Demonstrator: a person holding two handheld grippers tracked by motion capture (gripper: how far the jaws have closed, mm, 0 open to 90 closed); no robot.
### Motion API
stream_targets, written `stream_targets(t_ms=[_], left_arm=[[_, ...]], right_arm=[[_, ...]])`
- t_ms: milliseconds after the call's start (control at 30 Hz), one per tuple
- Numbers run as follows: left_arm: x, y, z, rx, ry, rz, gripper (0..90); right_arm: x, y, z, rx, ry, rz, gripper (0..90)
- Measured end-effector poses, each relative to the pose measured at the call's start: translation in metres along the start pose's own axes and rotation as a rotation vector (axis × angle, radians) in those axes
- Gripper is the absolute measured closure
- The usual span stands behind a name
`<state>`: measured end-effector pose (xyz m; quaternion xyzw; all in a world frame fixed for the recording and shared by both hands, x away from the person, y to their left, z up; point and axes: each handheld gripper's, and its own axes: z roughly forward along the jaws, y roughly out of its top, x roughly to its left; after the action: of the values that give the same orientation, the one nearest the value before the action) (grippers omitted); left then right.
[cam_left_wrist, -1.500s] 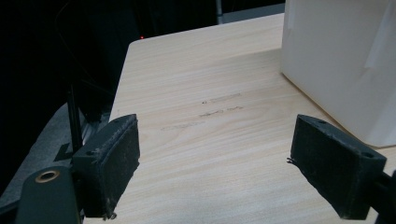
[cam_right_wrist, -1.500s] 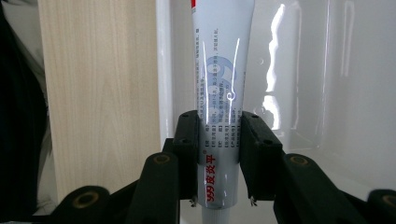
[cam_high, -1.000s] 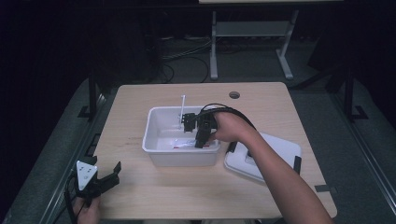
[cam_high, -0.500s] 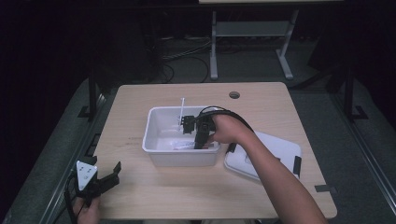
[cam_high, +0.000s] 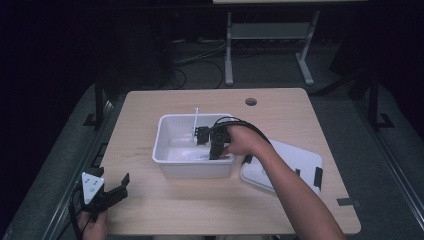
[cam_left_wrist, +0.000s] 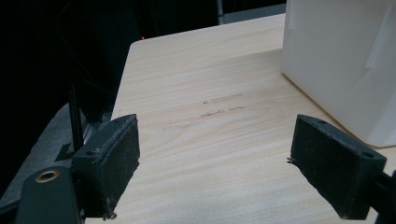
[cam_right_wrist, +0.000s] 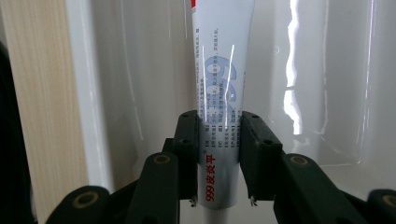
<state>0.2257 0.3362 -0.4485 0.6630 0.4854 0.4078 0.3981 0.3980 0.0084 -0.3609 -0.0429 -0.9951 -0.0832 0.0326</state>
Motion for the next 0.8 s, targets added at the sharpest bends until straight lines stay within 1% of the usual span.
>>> stream_targets(t_ms=[67, 300, 400, 500, 567, 800], left_arm=[[0.0006, -0.0002, -0.0003, 0.000, 0.002, -0.006, 15.0], [0.0010, -0.0002, -0.0005, 0.000, 0.002, -0.005, 15.0], [0.0007, -0.0002, -0.0004, -0.002, 0.002, -0.007, 15.0], [0.0007, -0.0002, -0.0004, -0.001, 0.002, -0.006, 15.0], [0.0003, -0.0002, -0.0002, -0.002, 0.002, -0.007, 15.0], [-0.0001, -0.0003, 0.0003, -0.001, -0.001, -0.006, 15.0]], right_arm=[[-0.0005, 0.0001, 0.0012, -0.005, 0.001, 0.009, 69.2], [-0.0019, 0.0019, 0.0061, 0.011, 0.003, 0.012, 67.9], [-0.0030, 0.0017, 0.0068, -0.006, 0.009, 0.025, 64.1], [-0.0028, 0.0011, 0.0067, -0.003, 0.009, 0.028, 62.8], [-0.0027, 0.0006, 0.0062, -0.006, 0.005, 0.023, 62.8], [-0.0026, -0.0019, -0.0021, -0.026, -0.006, 0.034, 62.7]])
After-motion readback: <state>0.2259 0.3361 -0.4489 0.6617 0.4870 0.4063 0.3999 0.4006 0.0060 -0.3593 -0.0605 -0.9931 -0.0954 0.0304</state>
